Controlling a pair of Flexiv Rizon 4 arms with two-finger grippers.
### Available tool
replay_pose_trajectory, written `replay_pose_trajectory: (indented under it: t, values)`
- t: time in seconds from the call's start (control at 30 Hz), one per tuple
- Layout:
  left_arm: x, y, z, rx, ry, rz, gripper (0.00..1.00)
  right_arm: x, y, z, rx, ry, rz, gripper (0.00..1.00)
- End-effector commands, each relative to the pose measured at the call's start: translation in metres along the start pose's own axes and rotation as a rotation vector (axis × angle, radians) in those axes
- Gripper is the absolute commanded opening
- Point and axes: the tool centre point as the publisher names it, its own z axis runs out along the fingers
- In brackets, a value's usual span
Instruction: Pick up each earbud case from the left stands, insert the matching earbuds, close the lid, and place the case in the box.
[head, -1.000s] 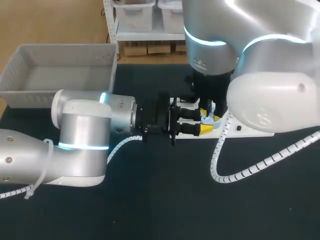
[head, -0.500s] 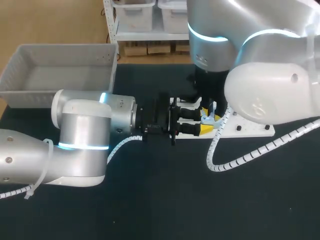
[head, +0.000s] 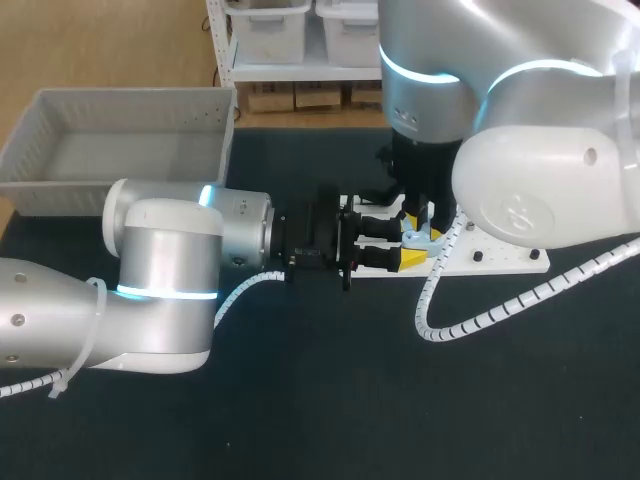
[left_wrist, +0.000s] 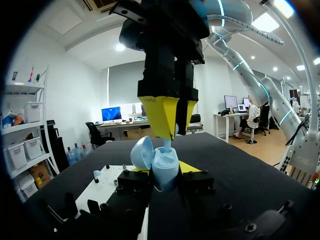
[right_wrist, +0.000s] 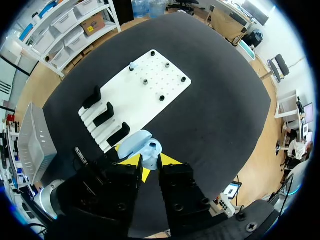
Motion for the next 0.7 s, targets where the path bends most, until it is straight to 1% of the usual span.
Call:
replay_pose_trajectory:
  t: [0.03, 0.7]
  values:
    - [0.0012, -0.0018, 0.0, -0.008, -0.004, 0.004, 0.0, -0.0012, 0.0006, 0.0021, -0.004, -0.001, 0.004, 0.0]
    - [0.0012, -0.0018, 0.0, -0.008, -0.004, 0.004, 0.0, -0.0076, 0.0017, 0.0097, 0.007, -0.004, 0.019, 0.0]
